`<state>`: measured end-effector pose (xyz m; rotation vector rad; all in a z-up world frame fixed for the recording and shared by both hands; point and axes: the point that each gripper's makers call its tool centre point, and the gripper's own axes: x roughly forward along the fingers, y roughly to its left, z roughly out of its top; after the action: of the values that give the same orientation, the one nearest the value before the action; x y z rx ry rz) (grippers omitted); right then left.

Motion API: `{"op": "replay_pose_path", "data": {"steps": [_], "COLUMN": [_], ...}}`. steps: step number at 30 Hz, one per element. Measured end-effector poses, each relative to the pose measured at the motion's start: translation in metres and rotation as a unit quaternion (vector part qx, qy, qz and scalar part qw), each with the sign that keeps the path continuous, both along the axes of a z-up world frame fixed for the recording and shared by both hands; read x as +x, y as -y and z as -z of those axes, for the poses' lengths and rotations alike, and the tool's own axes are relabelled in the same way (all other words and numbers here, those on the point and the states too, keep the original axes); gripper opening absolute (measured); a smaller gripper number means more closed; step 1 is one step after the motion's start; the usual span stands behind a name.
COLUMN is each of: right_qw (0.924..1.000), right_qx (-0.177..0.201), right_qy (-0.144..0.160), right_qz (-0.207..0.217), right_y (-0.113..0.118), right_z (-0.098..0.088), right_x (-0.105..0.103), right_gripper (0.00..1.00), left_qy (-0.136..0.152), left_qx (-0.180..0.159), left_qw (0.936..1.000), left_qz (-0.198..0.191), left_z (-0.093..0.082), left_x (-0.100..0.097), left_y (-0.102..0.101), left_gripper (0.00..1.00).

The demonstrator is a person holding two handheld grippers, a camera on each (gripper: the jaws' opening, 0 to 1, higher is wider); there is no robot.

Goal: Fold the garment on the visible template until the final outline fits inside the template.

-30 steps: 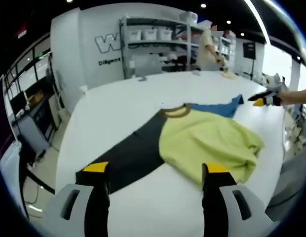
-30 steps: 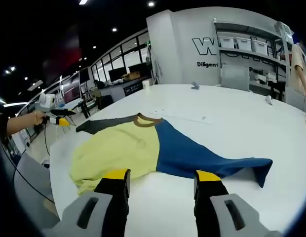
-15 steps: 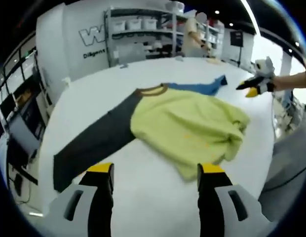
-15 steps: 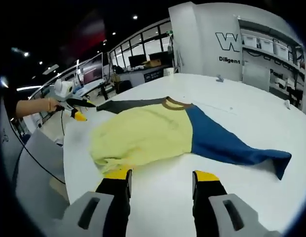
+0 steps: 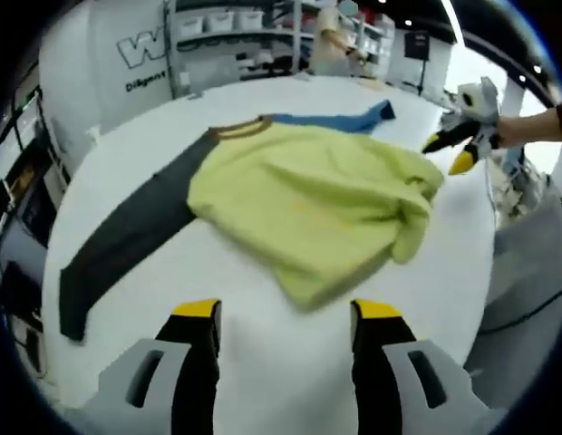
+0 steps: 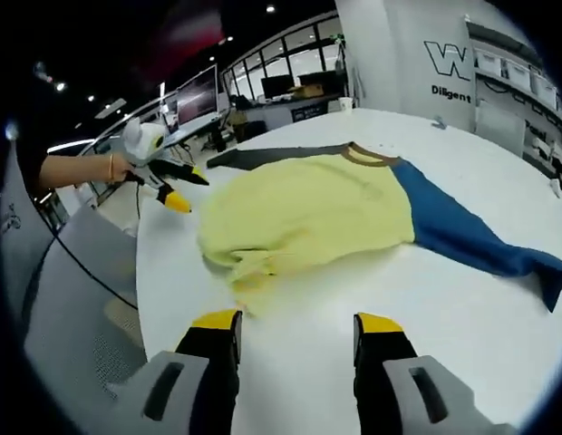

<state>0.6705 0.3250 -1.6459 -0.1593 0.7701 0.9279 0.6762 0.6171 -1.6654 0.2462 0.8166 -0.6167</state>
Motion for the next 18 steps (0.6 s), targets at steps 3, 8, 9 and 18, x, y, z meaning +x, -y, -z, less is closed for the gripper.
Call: {"op": "replay_pose_path", "data": {"steps": [3,8,9,18], "right_qw": [0.9999,0.9996,0.9996,0.9996], "right_qx": [-0.005,0.008,0.008,0.021], "right_qy": [-0.006,-0.017,-0.019,-0.008], "right_qz": [-0.015,-0.019,-0.020,-0.014], "right_y": [-0.003,-0.013,-0.014,-0.039], "right_z": [0.008,0.012,0.014,0.010], "right_x": [-0.003,-0.009,-0.009,-0.008], "right_gripper": [0.44,0.41,0.40,0.34], "left_qy": [-0.003,-0.008,-0.010,-0.008], "left_qx": [-0.001,-0.005,-0.007,-0.025], "left_qw": [1.0000,0.9999,0.9999,0.9997], "left_qz": [0.005,0.008,0.010,-0.001], "left_z": [0.002,0.008,0.008,0.007], "left_x": [-0.001,-0.001,-0.001,0.005], "left_y": [0.007,0.010,0.011,0.025], "left_gripper": [0.49,0.42,0.38,0.25]}}
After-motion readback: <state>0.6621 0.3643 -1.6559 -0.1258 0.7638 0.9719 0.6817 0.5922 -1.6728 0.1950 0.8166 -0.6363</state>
